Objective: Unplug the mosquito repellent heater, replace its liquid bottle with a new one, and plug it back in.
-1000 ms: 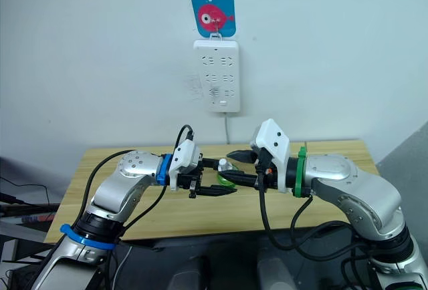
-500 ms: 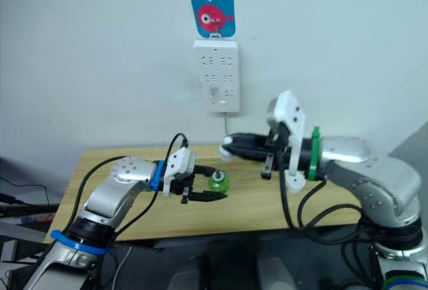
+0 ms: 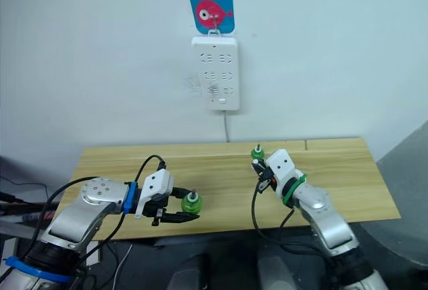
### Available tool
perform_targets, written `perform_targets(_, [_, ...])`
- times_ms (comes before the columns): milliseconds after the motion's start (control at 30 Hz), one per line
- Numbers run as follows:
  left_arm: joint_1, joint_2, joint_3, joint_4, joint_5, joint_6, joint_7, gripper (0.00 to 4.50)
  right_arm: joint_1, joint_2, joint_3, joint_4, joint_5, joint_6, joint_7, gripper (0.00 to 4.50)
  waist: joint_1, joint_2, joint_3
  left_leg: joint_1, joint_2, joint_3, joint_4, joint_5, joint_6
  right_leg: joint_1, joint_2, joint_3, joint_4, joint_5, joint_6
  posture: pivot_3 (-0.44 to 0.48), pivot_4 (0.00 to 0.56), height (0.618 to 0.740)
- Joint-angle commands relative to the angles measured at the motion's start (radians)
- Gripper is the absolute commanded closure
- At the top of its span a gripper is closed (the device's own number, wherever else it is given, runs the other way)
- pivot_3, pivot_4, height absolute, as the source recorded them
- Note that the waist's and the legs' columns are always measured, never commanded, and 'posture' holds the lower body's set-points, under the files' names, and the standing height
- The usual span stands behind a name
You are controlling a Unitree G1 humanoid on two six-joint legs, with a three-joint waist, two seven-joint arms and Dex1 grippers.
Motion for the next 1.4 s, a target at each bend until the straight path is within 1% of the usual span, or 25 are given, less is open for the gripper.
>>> perform_targets(33, [0.029, 0.027, 0.046, -0.094, -0.045, 0.037, 0.009, 2.19, -0.063, 0.050, -0.036, 0.191, -0.037, -0.141, -0.029, 4.23, 0.009, 0.001, 0.010, 0.000, 0.000, 0.000, 0.000, 0.000, 0.000, 0.000, -0.001, 0.000, 0.000, 0.000, 0.000, 0.037, 0.278, 0.740])
perform_targets(67, [0.036, 0.033, 0.053, -0.109, -0.050, 0.047, 0.013, 2.19, -0.083, 0.064, -0.046, 0.253, -0.037, -0.166, -0.026, 4.23, 0.014, 0.001, 0.014, 0.000, 0.000, 0.000, 0.000, 0.000, 0.000, 0.000, -0.001, 0.000, 0.000, 0.000, 0.000, 0.037, 0.278, 0.740])
perform_targets(100, [0.047, 0.042, 0.065, -0.127, -0.057, 0.061, 0.019, 2.19, -0.108, 0.076, -0.057, 0.324, -0.041, -0.201, -0.026, 4.23, 0.018, 0.000, 0.015, -0.001, 0.000, 0.000, -0.001, 0.000, 0.000, 0.000, -0.001, 0.000, 0.000, 0.000, -0.001, 0.066, 0.278, 0.740])
perform_targets(167, [0.066, 0.058, 0.086, -0.152, -0.069, 0.082, 0.026, 2.19, -0.150, 0.092, -0.075, 0.437, -0.054, -0.256, -0.035, 4.23, 0.034, 0.000, 0.020, -0.001, -0.001, -0.001, -0.001, 0.000, 0.000, 0.000, -0.001, -0.001, 0.000, -0.001, -0.001, 0.079, 0.278, 0.740])
perform_targets(267, [0.081, 0.072, 0.103, -0.168, -0.076, 0.094, 0.028, 2.19, -0.210, 0.112, -0.115, 0.581, -0.053, -0.308, -0.049, 4.23, 0.042, 0.001, 0.022, -0.001, -0.001, 0.000, -0.001, 0.000, 0.000, 0.000, -0.002, -0.001, 0.000, -0.001, -0.001, 0.078, 0.282, 0.740])
perform_targets(333, [0.080, 0.074, 0.103, -0.167, -0.078, 0.096, 0.029, 2.19, -0.241, 0.119, -0.131, 0.647, -0.056, -0.334, -0.046, 4.23, 0.044, 0.001, 0.025, -0.001, -0.001, 0.000, -0.001, 0.000, 0.000, 0.000, -0.002, -0.001, 0.000, -0.001, -0.001, 0.074, 0.286, 0.740])
perform_targets(400, [0.074, 0.070, 0.098, -0.166, -0.079, 0.098, 0.032, 2.19, -0.251, 0.132, -0.149, 0.675, -0.042, -0.350, -0.023, 3.47, 0.047, 0.002, 0.027, 0.000, -0.001, 0.000, -0.001, 0.000, 0.000, 0.000, -0.002, -0.001, 0.000, -0.001, -0.001, 0.064, 0.279, 0.740])
perform_targets(433, [0.068, 0.066, 0.093, -0.164, -0.079, 0.099, 0.033, 2.19, -0.251, 0.138, -0.156, 0.679, -0.034, -0.356, -0.009, 3.23, 0.049, 0.002, 0.027, 0.000, -0.001, 0.000, -0.001, 0.000, 0.000, 0.000, -0.002, -0.001, 0.000, -0.001, -0.001, 0.059, 0.275, 0.740])
perform_targets(500, [0.040, 0.050, 0.077, -0.146, -0.076, 0.095, 0.035, 2.19, -0.227, 0.145, -0.164, 0.613, -0.018, -0.360, 0.015, 2.49, 0.050, 0.002, 0.027, -0.001, -0.001, -0.001, -0.001, 0.000, 0.000, 0.000, -0.002, -0.001, 0.000, -0.001, -0.001, 0.050, 0.275, 0.740])
perform_targets(533, [0.025, 0.041, 0.069, -0.135, -0.075, 0.090, 0.035, 2.19, -0.211, 0.140, -0.163, 0.563, -0.021, -0.359, 0.022, 2.20, 0.051, 0.003, 0.027, -0.001, -0.001, -0.001, -0.001, 0.000, 0.000, 0.000, -0.002, -0.001, 0.000, -0.001, -0.002, 0.044, 0.275, 0.740])
perform_targets(600, [0.002, 0.026, 0.056, -0.118, -0.071, 0.084, 0.036, 2.19, -0.185, 0.133, -0.164, 0.489, -0.027, -0.348, 0.034, 1.43, 0.054, 0.004, 0.028, -0.001, -0.001, -0.001, -0.001, 0.000, 0.000, -0.001, -0.001, -0.001, 0.000, -0.001, -0.002, 0.028, 0.269, 0.740])
perform_targets(633, [-0.010, 0.016, 0.049, -0.109, -0.069, 0.081, 0.035, 2.19, -0.163, 0.127, -0.161, 0.424, -0.021, -0.327, 0.051, 1.10, 0.054, 0.004, 0.028, -0.001, -0.001, -0.001, -0.001, 0.000, 0.000, -0.001, -0.001, -0.001, 0.000, -0.001, -0.002, 0.020, 0.263, 0.740])
perform_targets(667, [-0.031, 0.001, 0.042, -0.097, -0.073, 0.077, 0.032, 2.19, -0.119, 0.108, -0.143, 0.287, 0.003, -0.269, 0.096, 0.63, 0.055, 0.004, 0.029, -0.001, -0.001, 0.000, -0.001, 0.000, 0.000, -0.001, -0.001, -0.001, 0.000, -0.001, -0.002, 0.014, 0.260, 0.740])
perform_targets(700, [-0.055, -0.015, 0.033, -0.085, -0.078, 0.073, 0.025, 2.19, -0.071, 0.077, -0.119, 0.126, 0.035, -0.191, 0.148, 0.40, 0.057, 0.006, 0.029, -0.001, -0.001, 0.000, -0.001, 0.000, 0.000, -0.001, -0.002, -0.001, 0.000, -0.001, -0.001, 0.006, 0.257, 0.740])
perform_targets(800, [-0.119, -0.062, -0.004, -0.043, -0.073, 0.040, -0.002, 2.19, 0.017, -0.037, -0.076, -0.224, 0.085, 0.011, 0.247, 0.34, 0.058, 0.006, 0.029, -0.003, -0.002, -0.002, -0.001, 0.000, 0.000, -0.001, -0.002, -0.002, 0.000, -0.001, -0.001, -0.033, 0.243, 0.740])
perform_targets(900, [-0.190, -0.119, -0.040, 0.000, -0.077, 0.021, -0.030, 2.19, 0.054, -0.178, -0.095, -0.531, 0.245, 0.269, 0.331, 0.34, 0.055, 0.006, 0.029, -0.003, -0.002, -0.001, 0.000, 0.000, 0.000, -0.001, -0.002, -0.001, 0.000, 0.000, 0.000, -0.067, 0.234, 0.740])
perform_targets(1033, [-0.282, -0.194, -0.083, 0.067, -0.074, -0.013, -0.071, 2.19, 0.045, -0.319, -0.150, -0.756, 0.478, 0.524, 0.389, 0.34, 0.039, 0.004, 0.027, -0.002, -0.002, -0.002, 0.001, 0.000, 0.000, 0.000, -0.001, -0.001, 0.000, 0.000, 0.001, -0.117, 0.212, 0.740])
perform_targets(1133, [-0.344, -0.243, -0.103, 0.122, -0.067, -0.036, -0.093, 2.19, 0.012, -0.346, -0.165, -0.798, 0.543, 0.601, 0.375, 0.34, 0.028, 0.000, 0.025, -0.002, -0.002, -0.002, 0.001, 0.000, 0.000, 0.000, -0.001, -0.002, -0.001, 0.000, 0.001, -0.148, 0.192, 0.740])
perform_targets(1233, [-0.374, -0.272, -0.112, 0.150, -0.064, -0.051, -0.104, 2.19, -0.025, -0.330, -0.151, -0.783, 0.534, 0.622, 0.344, 0.34, 0.008, -0.001, 0.023, -0.002, -0.002, -0.001, 0.001, 0.000, 0.000, 0.000, -0.001, -0.001, -0.001, 0.001, 0.002, -0.163, 0.182, 0.740])
perform_targets(1400, [-0.381, -0.290, -0.122, 0.140, -0.067, -0.060, -0.112, 2.19, -0.056, -0.297, -0.127, -0.759, 0.500, 0.613, 0.314, 0.34, -0.014, -0.001, 0.021, -0.002, -0.002, -0.001, 0.001, 0.000, 0.000, 0.000, -0.001, -0.001, -0.001, 0.001, 0.002, -0.168, 0.160, 0.740])
